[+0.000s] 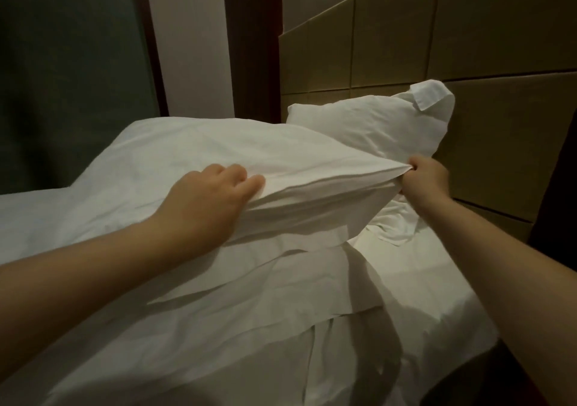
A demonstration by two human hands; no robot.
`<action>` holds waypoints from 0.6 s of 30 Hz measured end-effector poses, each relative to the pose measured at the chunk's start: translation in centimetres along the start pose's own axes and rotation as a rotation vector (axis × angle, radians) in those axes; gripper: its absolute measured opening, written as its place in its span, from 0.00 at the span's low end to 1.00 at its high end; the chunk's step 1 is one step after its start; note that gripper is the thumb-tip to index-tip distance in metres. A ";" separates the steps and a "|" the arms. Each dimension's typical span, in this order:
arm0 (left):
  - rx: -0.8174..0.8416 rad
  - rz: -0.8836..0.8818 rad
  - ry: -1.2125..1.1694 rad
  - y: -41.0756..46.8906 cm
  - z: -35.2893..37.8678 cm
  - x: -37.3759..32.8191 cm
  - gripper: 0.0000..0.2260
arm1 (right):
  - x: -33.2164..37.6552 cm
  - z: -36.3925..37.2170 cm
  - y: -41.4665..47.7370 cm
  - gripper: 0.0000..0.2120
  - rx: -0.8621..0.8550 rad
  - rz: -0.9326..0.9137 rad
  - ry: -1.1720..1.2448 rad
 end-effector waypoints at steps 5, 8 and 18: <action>0.043 -0.107 -0.051 -1.9 -1.2 3.5 0.17 | 2.7 -0.1 0.9 0.07 0.017 0.029 0.025; 0.007 -0.103 -0.049 -2.9 -1.6 4.8 0.13 | 6.6 -1.7 1.6 0.09 -0.007 -0.056 0.084; 0.020 -0.067 -0.163 -6.4 1.8 6.6 0.07 | -3.4 5.7 -1.3 0.07 0.094 0.445 0.498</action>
Point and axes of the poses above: each hand's wrist, its own y-axis towards the middle knuckle, its own z-axis out of the palm, x = y × z, the point moved 8 cm from there along y, towards the middle knuckle, and after that the axes turned 9 degrees about x, right-handed, at the moved point
